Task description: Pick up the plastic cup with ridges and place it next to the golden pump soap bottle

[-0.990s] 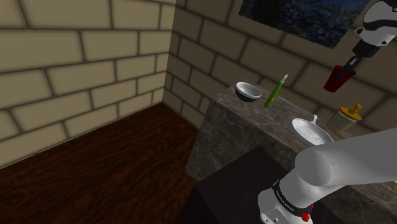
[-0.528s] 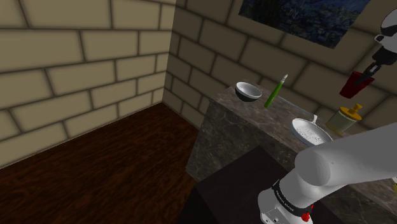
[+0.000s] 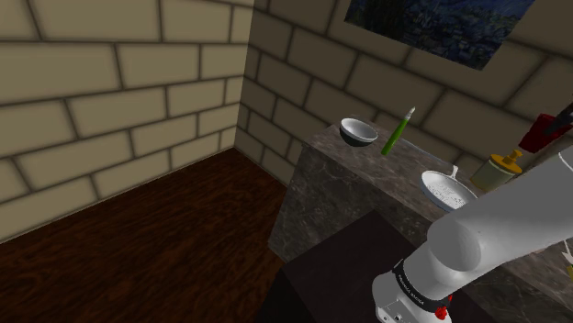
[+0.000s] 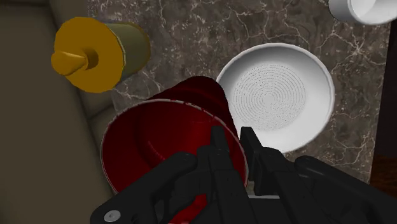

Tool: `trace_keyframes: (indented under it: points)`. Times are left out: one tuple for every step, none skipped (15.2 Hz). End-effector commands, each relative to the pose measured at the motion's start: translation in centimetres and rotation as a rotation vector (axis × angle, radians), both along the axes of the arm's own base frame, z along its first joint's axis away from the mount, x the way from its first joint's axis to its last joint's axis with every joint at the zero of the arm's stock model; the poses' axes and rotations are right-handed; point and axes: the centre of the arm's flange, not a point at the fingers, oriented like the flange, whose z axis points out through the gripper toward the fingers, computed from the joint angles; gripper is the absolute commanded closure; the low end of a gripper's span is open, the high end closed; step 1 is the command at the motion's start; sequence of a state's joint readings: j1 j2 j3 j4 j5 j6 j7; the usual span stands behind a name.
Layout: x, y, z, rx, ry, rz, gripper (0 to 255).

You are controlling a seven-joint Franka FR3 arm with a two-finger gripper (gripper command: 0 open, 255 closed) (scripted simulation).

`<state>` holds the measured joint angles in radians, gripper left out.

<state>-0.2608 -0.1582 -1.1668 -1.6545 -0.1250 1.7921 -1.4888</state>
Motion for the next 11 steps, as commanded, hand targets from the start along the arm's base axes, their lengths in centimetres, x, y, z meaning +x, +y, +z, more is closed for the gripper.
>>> trace_keyframes:
  points:
    - [-1.9,-1.6,0.1,-0.005,-0.001,0.006,255]
    - [-2.9,-2.4,0.1,-0.005,-0.001,0.006,255]
    - [-3.9,-3.2,0.1,-0.005,-0.001,0.006,255]
    - [-5.0,-4.1,0.1,-0.005,-0.001,0.006,255]
    - [-6.0,-4.9,0.1,-0.005,-0.001,0.006,255]
    - [-7.0,-5.7,0.2,-0.005,-0.001,0.006,255]
    - [-8.1,-6.5,0.2,-0.005,-0.001,0.006,255]
    - [-9.1,-7.3,0.2,-0.005,-0.001,0.006,255]
    - [-10.5,-8.4,0.2,-0.005,-0.001,0.006,255]
    - [-10.5,-8.4,-0.4,-0.005,-0.001,0.006,255]
    - [-10.5,-8.4,-0.9,-0.005,-0.001,0.006,255]
